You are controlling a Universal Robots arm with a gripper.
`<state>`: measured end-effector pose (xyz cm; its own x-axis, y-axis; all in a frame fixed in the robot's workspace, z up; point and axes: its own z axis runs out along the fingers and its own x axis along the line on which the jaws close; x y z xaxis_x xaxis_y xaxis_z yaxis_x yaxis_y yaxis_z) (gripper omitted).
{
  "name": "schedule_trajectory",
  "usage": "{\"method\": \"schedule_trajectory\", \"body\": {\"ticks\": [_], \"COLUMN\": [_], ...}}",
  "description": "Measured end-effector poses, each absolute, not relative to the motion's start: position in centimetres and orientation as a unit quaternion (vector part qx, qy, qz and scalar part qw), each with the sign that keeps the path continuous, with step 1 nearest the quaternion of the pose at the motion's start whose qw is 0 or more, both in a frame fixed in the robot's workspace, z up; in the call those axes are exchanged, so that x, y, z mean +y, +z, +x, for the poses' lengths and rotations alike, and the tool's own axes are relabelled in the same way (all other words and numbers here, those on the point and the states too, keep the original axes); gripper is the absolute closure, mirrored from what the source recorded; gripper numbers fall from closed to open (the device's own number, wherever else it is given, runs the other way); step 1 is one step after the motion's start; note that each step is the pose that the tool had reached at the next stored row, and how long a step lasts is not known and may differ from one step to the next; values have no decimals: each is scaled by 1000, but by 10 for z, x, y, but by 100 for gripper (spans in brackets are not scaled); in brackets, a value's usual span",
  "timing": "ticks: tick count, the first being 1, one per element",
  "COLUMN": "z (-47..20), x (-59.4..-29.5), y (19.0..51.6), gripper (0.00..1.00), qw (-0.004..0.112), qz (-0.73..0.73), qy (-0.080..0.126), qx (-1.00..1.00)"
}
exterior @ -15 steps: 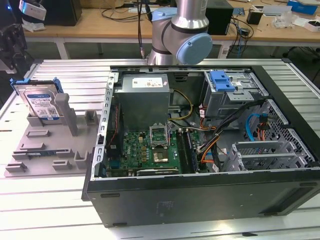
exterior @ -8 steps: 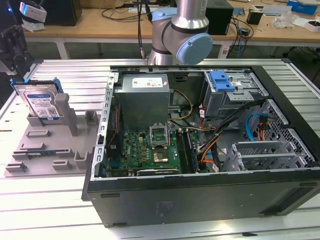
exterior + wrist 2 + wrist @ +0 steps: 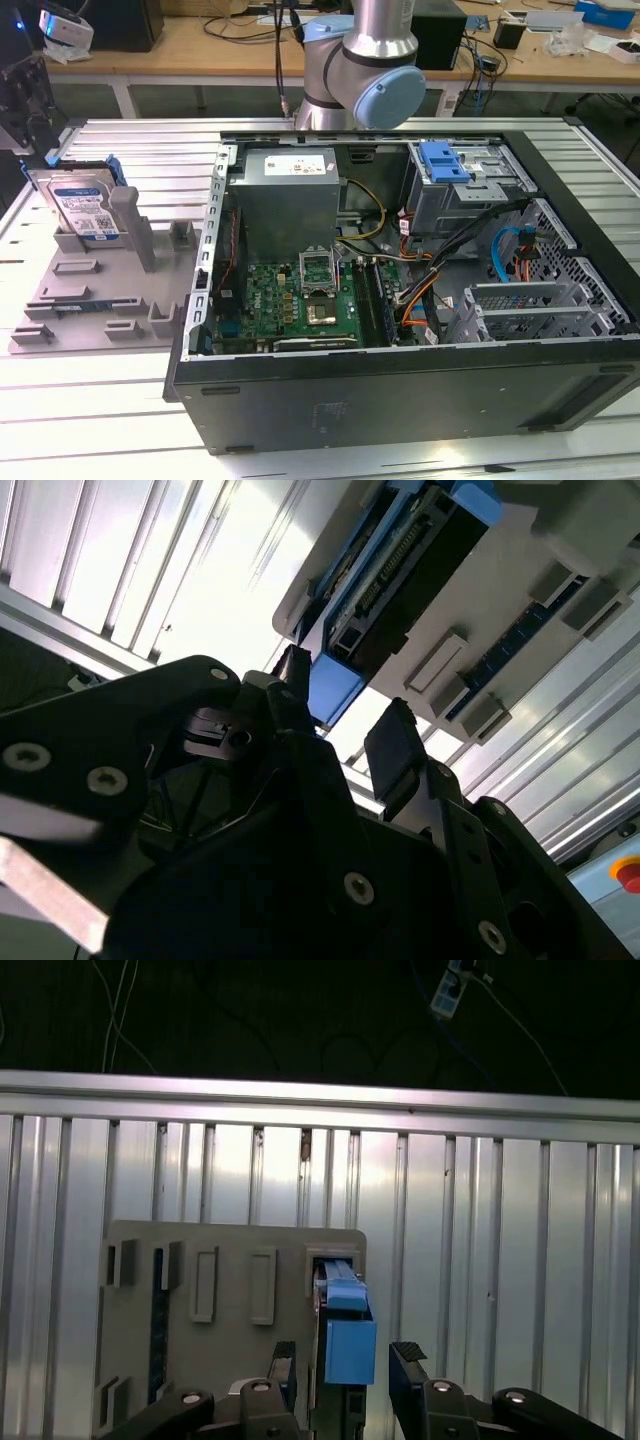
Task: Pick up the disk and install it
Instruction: 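Pick up the disk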
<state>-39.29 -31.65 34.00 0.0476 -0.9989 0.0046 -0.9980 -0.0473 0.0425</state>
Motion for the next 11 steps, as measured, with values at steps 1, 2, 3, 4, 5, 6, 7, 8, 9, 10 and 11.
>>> {"method": "schedule_trajectory", "body": {"ticks": [1,2,3,4,5,6,7,8,9,10,11], "z": [-392,-392,-391,-390,-390,-390,-390,-390,-390,-390,-390], "x": [-317,-317,-317,-317,-317,-317,-317,-317,-317,-317,-317], "y": [340,339,339,338,338,337,336,335,334,333,332], "gripper": [50,50,50,50,50,50,50,50,50,50,50], "qw": [17,17,17,17,17,17,17,17,17,17,17], "qz": [724,724,724,724,723,723,723,724,724,724,724], "qy": [-13,-13,-13,-13,-13,-13,-13,-13,-13,-13,-13], "qx": [-690,-690,-690,-690,-690,-690,-690,-690,-690,-690,-690]}}
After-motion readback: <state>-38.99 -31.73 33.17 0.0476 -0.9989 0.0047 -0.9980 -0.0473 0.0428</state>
